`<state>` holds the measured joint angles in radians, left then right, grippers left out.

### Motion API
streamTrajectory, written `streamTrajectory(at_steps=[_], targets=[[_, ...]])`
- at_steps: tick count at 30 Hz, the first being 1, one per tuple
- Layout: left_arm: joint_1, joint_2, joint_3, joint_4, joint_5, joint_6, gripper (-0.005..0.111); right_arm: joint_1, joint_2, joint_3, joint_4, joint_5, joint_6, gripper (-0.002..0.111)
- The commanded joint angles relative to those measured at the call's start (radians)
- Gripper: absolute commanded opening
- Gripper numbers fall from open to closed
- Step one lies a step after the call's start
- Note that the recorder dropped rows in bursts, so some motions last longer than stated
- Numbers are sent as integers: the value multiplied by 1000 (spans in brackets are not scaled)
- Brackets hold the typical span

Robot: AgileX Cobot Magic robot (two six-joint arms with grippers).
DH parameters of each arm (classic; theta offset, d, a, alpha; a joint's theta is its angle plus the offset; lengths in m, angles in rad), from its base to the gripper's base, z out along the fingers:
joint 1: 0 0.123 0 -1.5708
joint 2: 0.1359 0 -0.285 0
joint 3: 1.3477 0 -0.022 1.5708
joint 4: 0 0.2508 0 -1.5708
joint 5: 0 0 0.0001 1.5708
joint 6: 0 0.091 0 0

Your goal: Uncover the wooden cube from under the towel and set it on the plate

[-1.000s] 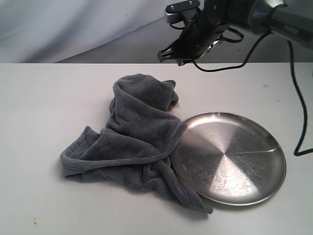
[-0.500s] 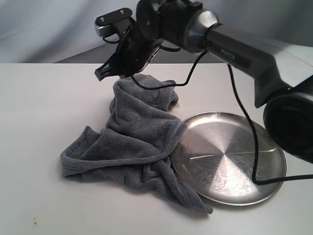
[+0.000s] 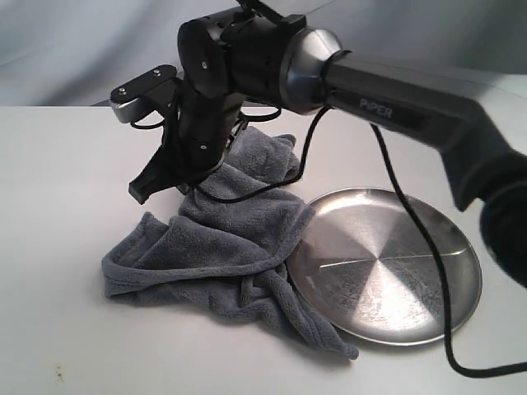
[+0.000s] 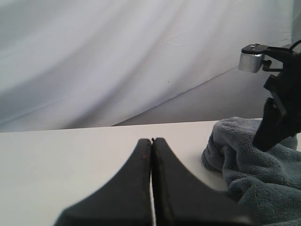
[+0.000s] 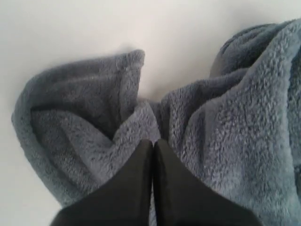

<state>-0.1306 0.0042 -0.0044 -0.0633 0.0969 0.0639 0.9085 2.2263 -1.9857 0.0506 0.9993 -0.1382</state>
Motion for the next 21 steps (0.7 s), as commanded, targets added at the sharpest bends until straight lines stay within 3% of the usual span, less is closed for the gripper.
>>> streamTrajectory(at_steps=[1, 9, 14, 21], targets=[[2, -4, 4, -2, -11, -2, 0, -1, -103, 163, -61, -55, 20, 0], [2, -4, 4, -2, -11, -2, 0, -59, -262, 498, -178, -254, 126, 0], [2, -4, 4, -2, -11, -2, 0, -216, -321, 618, -178, -337, 138, 0], [2, -4, 4, -2, -11, -2, 0, -422, -315, 622, -178, -498, 138, 0]])
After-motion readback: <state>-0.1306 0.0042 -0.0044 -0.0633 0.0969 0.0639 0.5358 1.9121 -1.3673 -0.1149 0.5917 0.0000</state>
